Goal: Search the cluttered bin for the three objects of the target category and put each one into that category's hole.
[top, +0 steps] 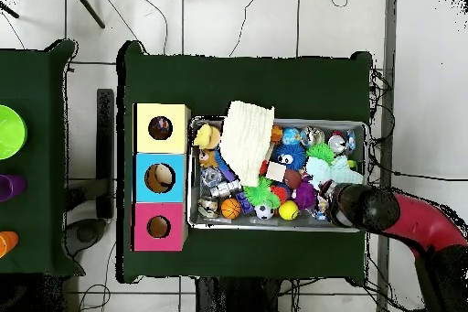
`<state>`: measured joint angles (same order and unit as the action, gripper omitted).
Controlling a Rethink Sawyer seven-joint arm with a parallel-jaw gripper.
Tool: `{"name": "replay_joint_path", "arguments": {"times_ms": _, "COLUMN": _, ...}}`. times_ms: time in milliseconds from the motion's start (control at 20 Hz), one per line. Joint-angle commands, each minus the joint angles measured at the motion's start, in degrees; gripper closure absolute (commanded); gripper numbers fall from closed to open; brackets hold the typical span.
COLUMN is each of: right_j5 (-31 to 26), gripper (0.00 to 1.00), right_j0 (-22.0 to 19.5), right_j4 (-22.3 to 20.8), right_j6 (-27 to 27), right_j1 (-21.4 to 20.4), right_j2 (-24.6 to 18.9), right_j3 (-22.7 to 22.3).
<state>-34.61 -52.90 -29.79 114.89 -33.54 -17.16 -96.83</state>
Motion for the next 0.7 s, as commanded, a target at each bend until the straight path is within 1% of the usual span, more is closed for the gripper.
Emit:
{"name": "replay_joint_path", "arguments": {"times_ms": 50, "right_j5": 0.5, "gripper": 0.00, "right_j0": -1.4, "right_j4": -3.5, "right_j6": -6.0, "right_j1": 1.8, "right_j2": -0.5, "right_j3": -3.6}}
{"name": "replay_joint_path", "arguments": {"times_ms": 700, "right_j5": -5.0, "gripper": 0.00, "right_j0": -0.5, "right_j4": -0.4, "right_j6": -3.0, "right_j1": 2.0, "right_j2": 1.0, "right_j3": -3.7}}
